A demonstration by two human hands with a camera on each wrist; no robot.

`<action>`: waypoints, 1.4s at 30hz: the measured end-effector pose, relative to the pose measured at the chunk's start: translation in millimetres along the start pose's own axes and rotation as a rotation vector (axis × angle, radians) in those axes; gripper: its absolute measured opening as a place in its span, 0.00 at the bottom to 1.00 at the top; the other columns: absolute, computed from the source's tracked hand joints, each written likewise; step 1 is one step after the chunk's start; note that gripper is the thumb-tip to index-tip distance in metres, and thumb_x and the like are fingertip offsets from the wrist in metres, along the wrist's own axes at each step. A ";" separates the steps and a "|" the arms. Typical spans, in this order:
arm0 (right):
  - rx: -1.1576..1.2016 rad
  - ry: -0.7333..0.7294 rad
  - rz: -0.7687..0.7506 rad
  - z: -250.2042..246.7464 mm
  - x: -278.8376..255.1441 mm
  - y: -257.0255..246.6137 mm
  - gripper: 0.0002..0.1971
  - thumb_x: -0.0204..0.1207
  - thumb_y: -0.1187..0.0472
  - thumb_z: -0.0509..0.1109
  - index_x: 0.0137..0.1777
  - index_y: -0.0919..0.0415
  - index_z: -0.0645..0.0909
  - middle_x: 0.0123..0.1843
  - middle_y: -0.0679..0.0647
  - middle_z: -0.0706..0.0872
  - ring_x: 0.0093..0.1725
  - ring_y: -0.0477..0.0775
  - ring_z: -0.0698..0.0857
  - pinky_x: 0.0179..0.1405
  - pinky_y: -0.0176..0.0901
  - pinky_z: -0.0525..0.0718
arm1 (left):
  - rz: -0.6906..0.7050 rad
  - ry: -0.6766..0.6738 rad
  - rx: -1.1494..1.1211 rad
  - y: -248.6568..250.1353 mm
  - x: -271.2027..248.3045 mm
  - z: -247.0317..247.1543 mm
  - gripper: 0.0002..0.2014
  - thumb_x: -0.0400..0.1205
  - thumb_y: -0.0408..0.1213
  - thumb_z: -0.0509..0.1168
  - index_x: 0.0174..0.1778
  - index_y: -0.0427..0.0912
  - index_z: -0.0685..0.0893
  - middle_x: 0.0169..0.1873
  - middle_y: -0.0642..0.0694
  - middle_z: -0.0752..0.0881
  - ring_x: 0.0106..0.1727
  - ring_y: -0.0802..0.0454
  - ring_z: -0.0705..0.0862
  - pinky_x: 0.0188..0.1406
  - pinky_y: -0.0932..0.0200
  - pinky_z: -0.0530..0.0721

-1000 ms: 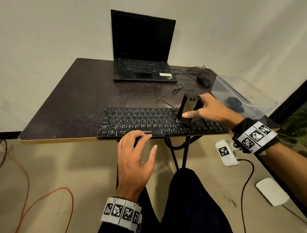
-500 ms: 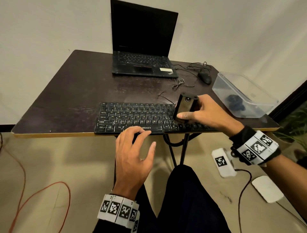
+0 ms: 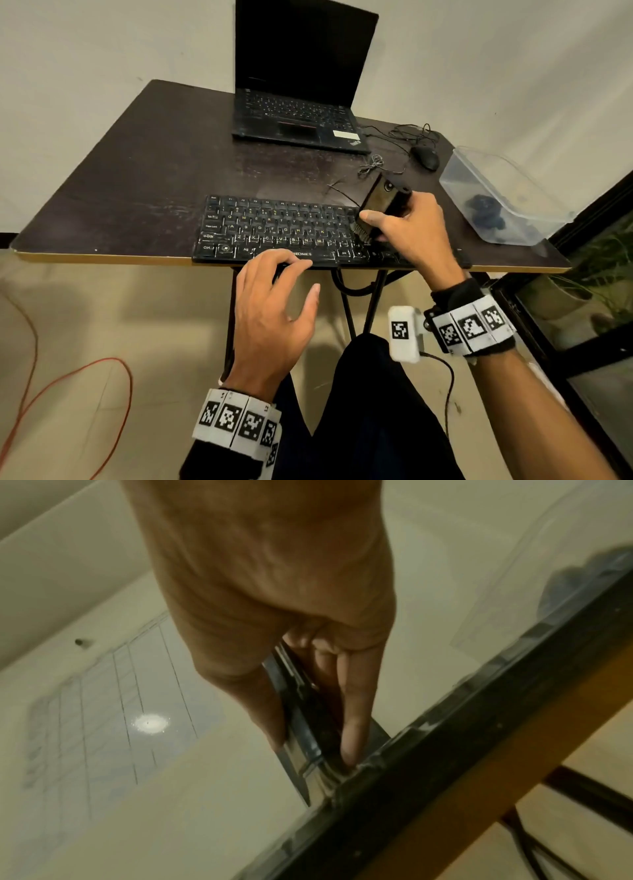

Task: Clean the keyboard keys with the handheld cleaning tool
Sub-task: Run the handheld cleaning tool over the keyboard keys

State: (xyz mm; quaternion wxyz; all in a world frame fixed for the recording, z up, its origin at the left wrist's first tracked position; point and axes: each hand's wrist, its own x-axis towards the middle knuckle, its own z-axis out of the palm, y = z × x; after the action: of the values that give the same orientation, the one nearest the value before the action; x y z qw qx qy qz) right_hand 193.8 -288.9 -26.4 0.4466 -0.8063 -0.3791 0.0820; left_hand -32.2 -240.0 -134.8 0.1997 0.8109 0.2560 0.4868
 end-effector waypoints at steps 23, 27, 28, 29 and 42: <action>0.097 -0.355 -0.087 -10.8 13.1 -19.2 0.15 0.78 0.66 0.83 0.63 0.68 0.89 0.55 0.62 0.96 0.55 0.64 0.95 0.53 0.53 0.96 | -0.021 -0.011 -0.002 -1.6 -1.6 0.8 0.16 0.80 0.34 0.78 0.63 0.39 0.89 0.61 0.46 0.84 0.67 0.45 0.82 0.76 0.54 0.71; 0.146 -0.467 -0.060 -7.6 13.8 -25.0 0.15 0.78 0.69 0.82 0.63 0.67 0.90 0.54 0.59 0.97 0.54 0.60 0.97 0.51 0.46 0.95 | -0.017 -0.001 -0.011 -1.4 -1.8 1.2 0.15 0.80 0.34 0.78 0.63 0.39 0.90 0.61 0.46 0.84 0.67 0.44 0.82 0.75 0.49 0.73; 0.149 -0.429 -0.054 -6.7 16.0 -25.2 0.14 0.78 0.69 0.83 0.62 0.68 0.90 0.53 0.58 0.97 0.54 0.61 0.96 0.49 0.45 0.95 | -0.019 0.000 -0.011 -1.5 -2.0 1.1 0.15 0.80 0.34 0.78 0.63 0.39 0.90 0.61 0.46 0.84 0.67 0.44 0.82 0.75 0.49 0.73; 0.140 -0.398 -0.064 -5.7 17.1 -25.9 0.12 0.78 0.68 0.83 0.60 0.68 0.90 0.52 0.57 0.97 0.54 0.61 0.96 0.47 0.44 0.95 | -0.023 0.002 -0.012 -1.5 -2.3 1.0 0.15 0.80 0.33 0.78 0.63 0.39 0.90 0.61 0.46 0.84 0.67 0.44 0.82 0.75 0.50 0.73; -0.002 -0.509 -0.204 -0.4 19.2 -31.3 0.15 0.77 0.61 0.85 0.61 0.65 0.90 0.53 0.59 0.96 0.52 0.65 0.95 0.55 0.64 0.94 | -0.025 -0.004 -0.010 0.1 -1.9 0.6 0.16 0.79 0.34 0.79 0.63 0.39 0.89 0.62 0.46 0.83 0.68 0.46 0.81 0.73 0.47 0.75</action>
State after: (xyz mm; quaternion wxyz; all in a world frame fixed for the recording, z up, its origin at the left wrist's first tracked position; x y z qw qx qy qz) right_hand 190.6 -266.2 2.3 0.3419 -0.7178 -0.5585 0.2364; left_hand -32.4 -241.4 -136.3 0.2101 0.8076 0.2632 0.4841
